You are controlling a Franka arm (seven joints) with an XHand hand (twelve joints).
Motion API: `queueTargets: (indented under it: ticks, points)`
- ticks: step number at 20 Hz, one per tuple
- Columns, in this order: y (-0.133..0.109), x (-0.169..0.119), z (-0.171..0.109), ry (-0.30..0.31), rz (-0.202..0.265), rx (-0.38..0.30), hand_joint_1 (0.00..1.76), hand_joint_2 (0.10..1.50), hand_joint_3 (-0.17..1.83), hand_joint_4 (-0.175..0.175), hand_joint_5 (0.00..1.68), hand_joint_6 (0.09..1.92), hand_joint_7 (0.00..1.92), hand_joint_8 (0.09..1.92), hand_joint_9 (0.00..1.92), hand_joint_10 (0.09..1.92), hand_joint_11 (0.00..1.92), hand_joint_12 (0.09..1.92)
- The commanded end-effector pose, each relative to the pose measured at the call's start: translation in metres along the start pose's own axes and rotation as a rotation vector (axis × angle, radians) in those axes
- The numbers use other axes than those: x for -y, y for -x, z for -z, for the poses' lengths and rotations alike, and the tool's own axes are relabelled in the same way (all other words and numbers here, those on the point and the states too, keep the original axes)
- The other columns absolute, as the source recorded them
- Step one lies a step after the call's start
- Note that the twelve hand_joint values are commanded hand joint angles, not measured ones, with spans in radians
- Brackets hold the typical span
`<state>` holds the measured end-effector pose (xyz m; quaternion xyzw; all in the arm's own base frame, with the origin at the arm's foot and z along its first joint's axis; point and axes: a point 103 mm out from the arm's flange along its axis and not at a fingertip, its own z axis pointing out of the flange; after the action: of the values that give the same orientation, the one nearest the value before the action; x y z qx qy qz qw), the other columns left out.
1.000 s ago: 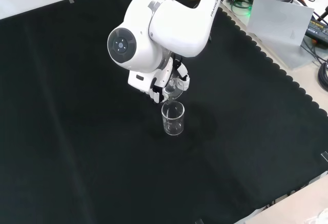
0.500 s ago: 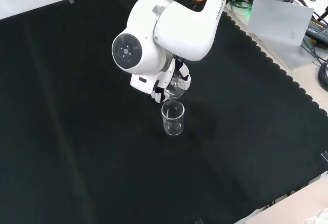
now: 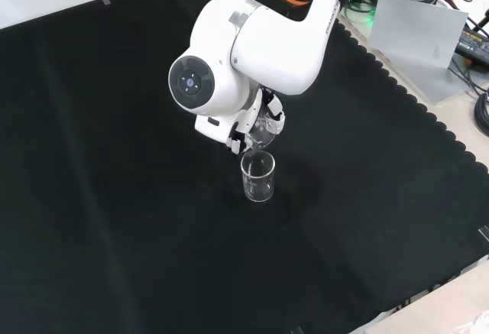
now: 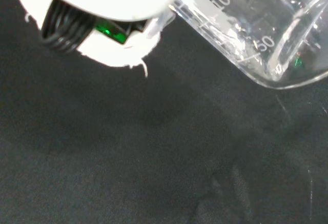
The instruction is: Pour the water from the handheld beaker into the one on the table.
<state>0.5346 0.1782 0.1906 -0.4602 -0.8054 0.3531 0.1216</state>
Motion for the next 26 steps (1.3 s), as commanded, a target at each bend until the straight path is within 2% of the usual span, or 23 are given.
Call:
queueTargets:
  ticks: [1,5,15,26]
  points:
    - [-0.0037,0.0008,0.0029,-0.017,-0.010,0.019,1.30,0.56,0.99,-0.175,1.05,1.12,1.23,1.04,1.36,1.04,1.03,0.94]
    - [-0.0050,0.0014,0.0048,-0.028,-0.020,0.028,1.29,0.63,0.88,-0.175,1.06,1.11,1.12,1.09,1.35,1.05,1.02,0.93]
    - [-0.0054,0.0015,0.0076,-0.068,-0.040,0.050,1.29,0.64,0.87,-0.175,1.06,1.11,1.12,1.09,1.35,1.06,1.02,0.94]
    - [-0.0126,-0.0026,0.0083,-0.108,-0.042,0.065,1.29,0.64,0.87,-0.175,1.06,1.11,1.12,1.10,1.35,1.06,1.02,0.94]
